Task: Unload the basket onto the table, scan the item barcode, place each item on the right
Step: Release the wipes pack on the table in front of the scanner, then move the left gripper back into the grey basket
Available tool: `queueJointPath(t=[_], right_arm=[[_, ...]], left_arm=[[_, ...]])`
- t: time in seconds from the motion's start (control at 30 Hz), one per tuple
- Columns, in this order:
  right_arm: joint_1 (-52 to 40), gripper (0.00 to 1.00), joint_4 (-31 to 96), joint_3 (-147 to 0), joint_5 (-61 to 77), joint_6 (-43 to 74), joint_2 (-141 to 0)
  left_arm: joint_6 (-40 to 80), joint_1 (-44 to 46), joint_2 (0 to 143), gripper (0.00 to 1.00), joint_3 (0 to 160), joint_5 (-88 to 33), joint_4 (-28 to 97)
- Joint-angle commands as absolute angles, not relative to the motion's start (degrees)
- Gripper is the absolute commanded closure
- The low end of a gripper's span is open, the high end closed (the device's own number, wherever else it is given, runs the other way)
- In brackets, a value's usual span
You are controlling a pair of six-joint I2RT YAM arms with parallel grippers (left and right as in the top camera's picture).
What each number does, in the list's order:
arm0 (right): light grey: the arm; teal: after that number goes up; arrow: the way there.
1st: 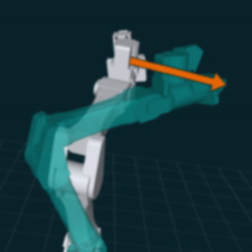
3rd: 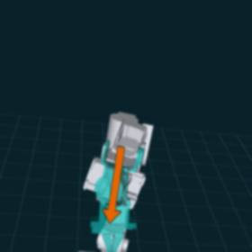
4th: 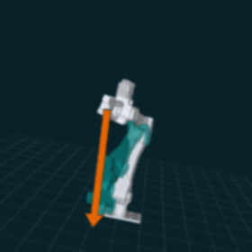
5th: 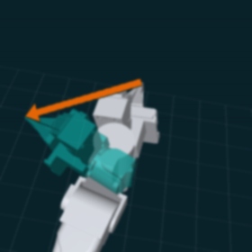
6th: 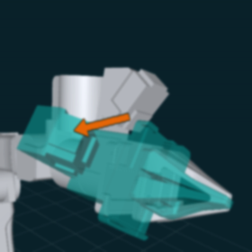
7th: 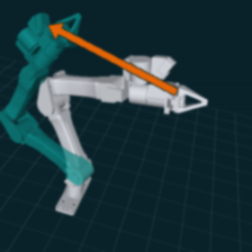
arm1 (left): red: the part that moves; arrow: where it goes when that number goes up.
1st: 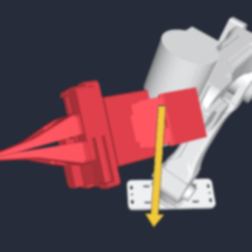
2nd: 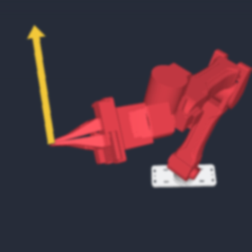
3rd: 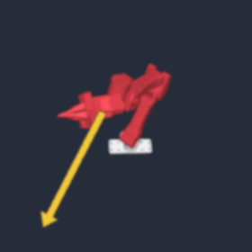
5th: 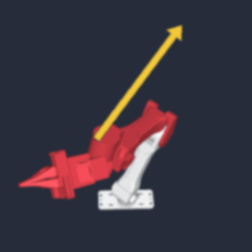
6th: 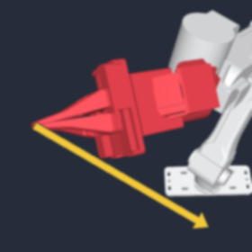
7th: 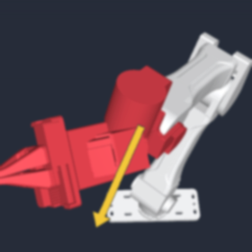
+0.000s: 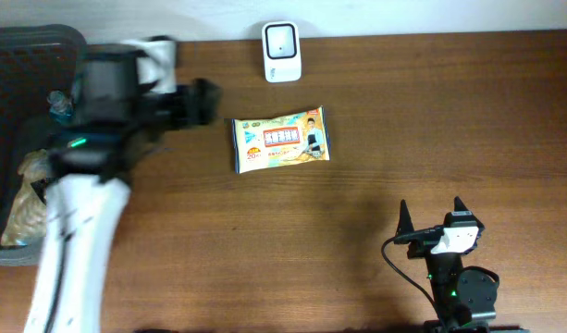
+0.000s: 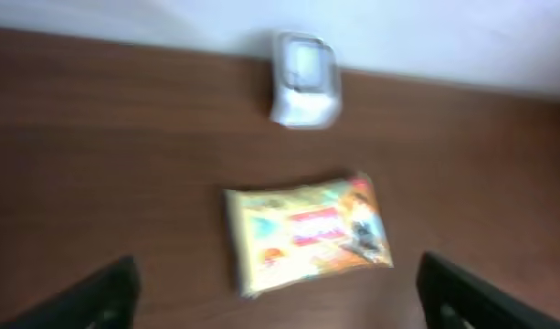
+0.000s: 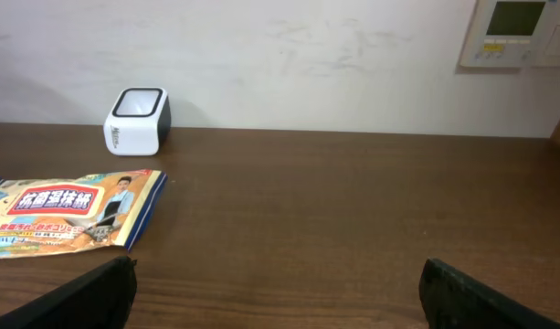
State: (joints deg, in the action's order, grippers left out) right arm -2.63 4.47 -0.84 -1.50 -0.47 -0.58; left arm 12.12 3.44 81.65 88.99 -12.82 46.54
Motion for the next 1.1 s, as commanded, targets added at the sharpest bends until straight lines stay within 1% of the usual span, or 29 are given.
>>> queueJointPath(t=[0.0, 0.17, 0.23, 0.27, 0.37, 0.43, 0.63, 0.8, 1.0, 1.07], right_arm=[[-3.0, 0.01, 4.6, -0.3, -1.6, -0.8, -0.2], [-3.0, 0.01, 4.6, -0.3, -1.6, -0.8, -0.2], [-3.0, 0.02, 4.6, -0.3, -1.6, -0.8, -0.2], [-3.0, 0.01, 4.6, -0.3, -1.6, -0.8, -0.2], [-3.0, 0.01, 4.6, -0.3, -1.6, -0.8, -0.2], [-3.0, 0.01, 4.6, -0.3, -1.6, -0.8, -0.2], [-3.0, 0.01, 4.6, -0.3, -1.6, -0.8, -0.2], [-3.0, 0.01, 4.6, -0.3, -1.6, -0.8, -0.2], [-3.0, 0.01, 4.6, -0.3, -1.6, -0.8, -0.2], [-3.0, 0.01, 4.6, -0.3, -1.6, -0.8, -0.2]], left_arm=[[11.7, -8.3, 74.5, 0.0, 89.6, -10.7, 48.2], [11.7, -19.4, 71.4, 0.01, 89.6, -10.0, 51.9], [11.7, -22.8, 71.5, 0.01, 89.5, -7.0, 53.0], [11.7, -24.7, 71.5, 0.01, 89.3, -3.6, 53.5], [11.9, -27.3, 71.7, 0.01, 88.2, 3.0, 53.5], [14.2, -28.8, 72.5, 0.01, 87.9, 6.9, 53.0], [15.2, -31.5, 78.6, 0.01, 87.9, 11.1, 49.5], [15.1, -31.5, 88.8, 0.01, 87.9, 12.0, 49.3], [6.9, -31.4, 96.9, 0.01, 87.9, 11.9, 50.4], [5.7, -31.6, 98.5, 0.02, 87.9, 11.9, 50.7]])
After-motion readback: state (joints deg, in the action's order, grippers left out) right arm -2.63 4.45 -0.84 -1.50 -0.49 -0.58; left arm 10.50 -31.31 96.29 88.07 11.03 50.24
